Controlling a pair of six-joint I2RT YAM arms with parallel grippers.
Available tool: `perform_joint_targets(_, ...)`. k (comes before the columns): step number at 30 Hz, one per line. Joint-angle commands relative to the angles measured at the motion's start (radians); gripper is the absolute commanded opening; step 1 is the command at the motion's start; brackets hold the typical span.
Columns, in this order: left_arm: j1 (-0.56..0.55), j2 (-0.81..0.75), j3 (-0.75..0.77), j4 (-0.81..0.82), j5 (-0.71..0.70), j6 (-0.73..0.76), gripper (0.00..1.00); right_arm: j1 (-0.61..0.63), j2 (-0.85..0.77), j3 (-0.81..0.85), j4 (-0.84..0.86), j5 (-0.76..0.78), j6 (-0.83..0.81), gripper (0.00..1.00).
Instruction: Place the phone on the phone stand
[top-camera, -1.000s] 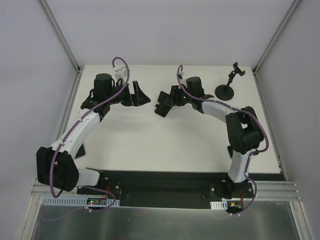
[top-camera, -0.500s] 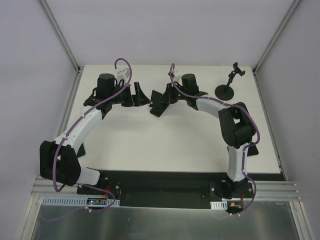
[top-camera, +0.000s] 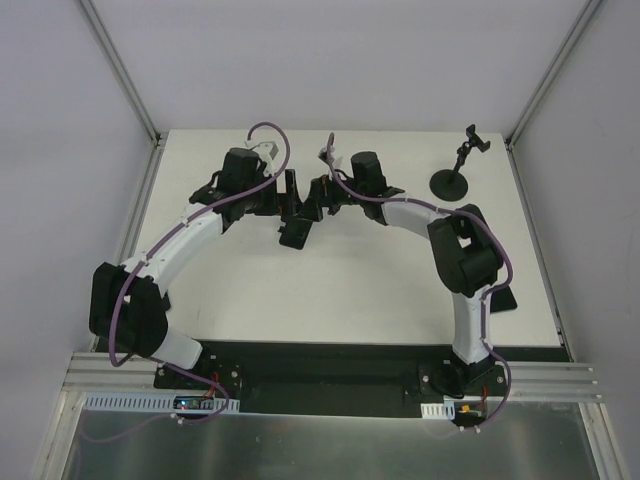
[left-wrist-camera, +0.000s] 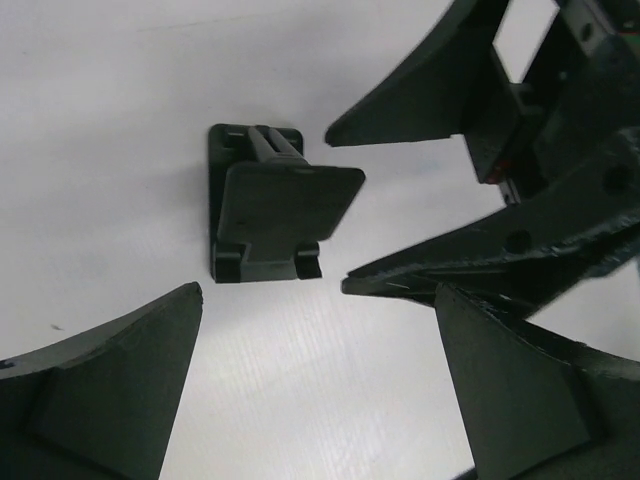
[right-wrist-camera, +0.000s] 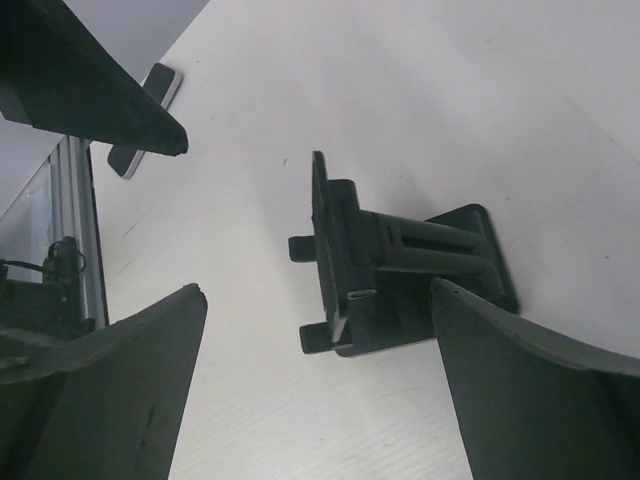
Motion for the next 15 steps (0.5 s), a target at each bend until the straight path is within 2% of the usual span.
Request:
perform_joint_targets(1,-0.063,0.057,0.074,-0.077,-0.271,0.04,0.99,-0.031,-0.093,-0.032,0.067,0.06,0.001,0.96)
perform_joint_targets(3,-0.094,0.074,0.08,-0.082,-0.311,0.041,0.99,-0.058,-0.141,-0.092,0.071,0.078,0.025,0.96)
perform_joint_targets(9,-0.112,0.178,0.131,-0.099,-0.284,0.049,0.99,-0.204,-0.311,-0.333,0.153,0.155,0.119,0.96)
perform_joint_targets(15,-0.117,0.27,0.223,-0.134,-0.265,0.107,0.99,-0.287,-0.351,-0.365,0.17,0.157,0.117,0.96)
